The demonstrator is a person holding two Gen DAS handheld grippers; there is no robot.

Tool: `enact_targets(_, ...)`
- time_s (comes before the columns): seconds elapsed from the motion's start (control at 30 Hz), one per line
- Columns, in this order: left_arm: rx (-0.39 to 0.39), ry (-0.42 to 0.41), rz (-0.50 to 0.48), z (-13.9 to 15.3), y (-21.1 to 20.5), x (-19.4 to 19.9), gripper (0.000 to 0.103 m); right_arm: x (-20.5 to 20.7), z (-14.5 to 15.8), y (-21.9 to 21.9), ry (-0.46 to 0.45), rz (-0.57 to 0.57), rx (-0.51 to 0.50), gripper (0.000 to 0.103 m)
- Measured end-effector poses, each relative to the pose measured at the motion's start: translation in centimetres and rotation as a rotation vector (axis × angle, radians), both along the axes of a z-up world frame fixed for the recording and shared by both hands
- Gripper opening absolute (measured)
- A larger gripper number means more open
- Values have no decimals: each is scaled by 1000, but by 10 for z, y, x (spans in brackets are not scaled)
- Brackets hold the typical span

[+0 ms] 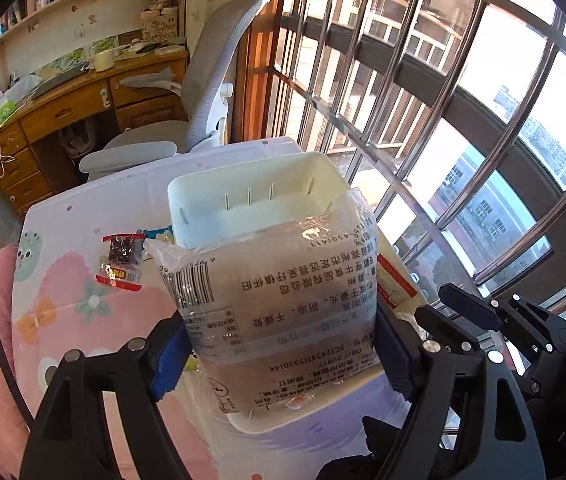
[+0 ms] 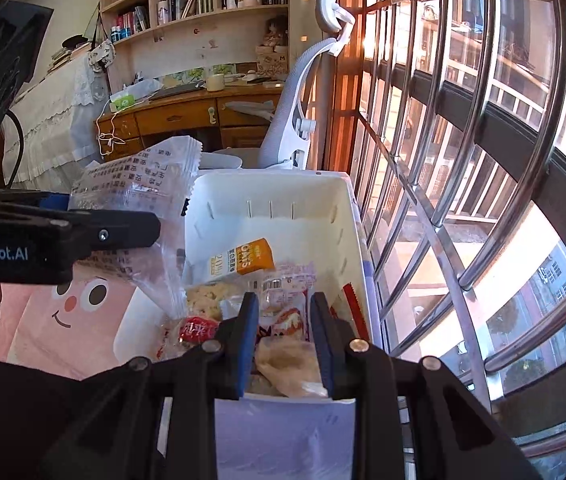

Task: Organize snacks
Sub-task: 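Carry both bags over the white tray and open both grippers to drop them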

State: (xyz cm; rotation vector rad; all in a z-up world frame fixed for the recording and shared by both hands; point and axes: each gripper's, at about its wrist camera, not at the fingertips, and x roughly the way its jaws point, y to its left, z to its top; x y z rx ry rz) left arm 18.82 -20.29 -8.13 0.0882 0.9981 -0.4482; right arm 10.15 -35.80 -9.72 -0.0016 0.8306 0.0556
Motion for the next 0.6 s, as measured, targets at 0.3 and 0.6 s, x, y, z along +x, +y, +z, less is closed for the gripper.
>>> enact_targets(0.3,-6,17,51,-2,10,6,87,15,-12,-4,65,11,43,28)
enact_targets(0.6,-46,52,149,-7,52,-2,87,25,-17,13,133,60,78,32)
